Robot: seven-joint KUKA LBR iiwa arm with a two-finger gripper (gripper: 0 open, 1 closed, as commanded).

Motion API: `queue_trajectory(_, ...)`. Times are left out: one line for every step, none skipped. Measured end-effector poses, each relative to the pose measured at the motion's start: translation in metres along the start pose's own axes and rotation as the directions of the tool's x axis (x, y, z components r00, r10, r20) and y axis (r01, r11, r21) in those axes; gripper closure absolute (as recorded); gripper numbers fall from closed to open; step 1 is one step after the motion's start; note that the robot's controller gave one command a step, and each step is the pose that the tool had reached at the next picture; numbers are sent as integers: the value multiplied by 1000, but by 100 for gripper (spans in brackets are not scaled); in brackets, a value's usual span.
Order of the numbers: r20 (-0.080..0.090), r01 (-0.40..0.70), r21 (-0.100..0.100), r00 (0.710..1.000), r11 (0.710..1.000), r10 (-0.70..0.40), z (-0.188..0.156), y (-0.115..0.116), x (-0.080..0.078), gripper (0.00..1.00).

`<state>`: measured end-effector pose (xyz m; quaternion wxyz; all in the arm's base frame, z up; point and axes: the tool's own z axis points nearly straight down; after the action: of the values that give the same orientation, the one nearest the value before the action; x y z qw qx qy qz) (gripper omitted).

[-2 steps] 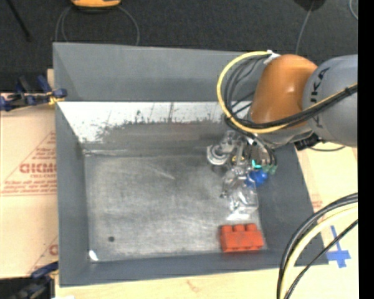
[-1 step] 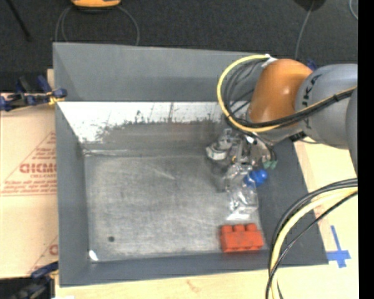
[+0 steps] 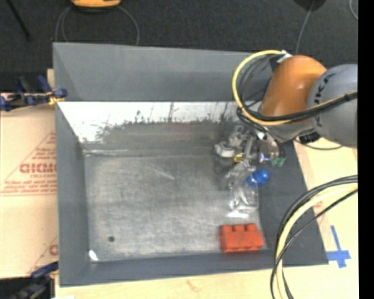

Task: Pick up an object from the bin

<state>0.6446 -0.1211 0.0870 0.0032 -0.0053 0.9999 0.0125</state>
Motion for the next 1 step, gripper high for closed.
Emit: queue_trajectory(8, 2, 20, 1000, 1000, -2, -2, -10, 0, 100)
